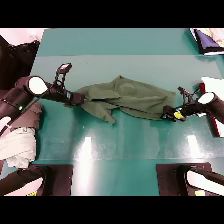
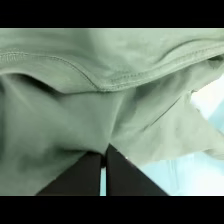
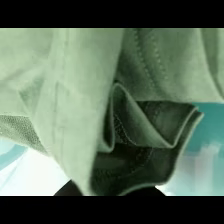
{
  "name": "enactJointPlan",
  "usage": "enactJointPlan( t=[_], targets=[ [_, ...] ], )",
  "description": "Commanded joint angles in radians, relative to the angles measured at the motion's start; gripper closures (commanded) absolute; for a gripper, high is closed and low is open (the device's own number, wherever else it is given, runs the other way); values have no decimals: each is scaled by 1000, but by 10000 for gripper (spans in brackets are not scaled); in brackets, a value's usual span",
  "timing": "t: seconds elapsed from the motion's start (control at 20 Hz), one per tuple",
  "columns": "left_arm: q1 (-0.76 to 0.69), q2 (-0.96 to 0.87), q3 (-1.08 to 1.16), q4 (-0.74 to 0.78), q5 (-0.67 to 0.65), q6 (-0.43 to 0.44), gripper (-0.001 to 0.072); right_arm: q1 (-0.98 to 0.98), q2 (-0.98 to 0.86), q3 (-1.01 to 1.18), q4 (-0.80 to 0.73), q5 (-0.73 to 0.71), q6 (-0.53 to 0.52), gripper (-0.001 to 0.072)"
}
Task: Fold the shirts.
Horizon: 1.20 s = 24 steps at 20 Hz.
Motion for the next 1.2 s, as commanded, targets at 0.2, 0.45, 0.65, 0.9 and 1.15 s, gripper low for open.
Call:
enactJointPlan(
  t=[0.2,0.45,0.65,0.9,1.15],
  targets=[
    [2,87,425,96,-100,1,682,4,312,255,16,97,3,695],
    [2,139,885,158,-194,1,681,4,448,680,12,43,37,695],
    [2,208,1101,158,-153,10,681,4,494,973,-26,39,37,695],
    [2,363,1101,158,21,19,682,4,508,1217,-243,103,116,696],
    [2,371,1048,164,-76,26,682,4,359,1387,-364,393,178,696]
  ],
)
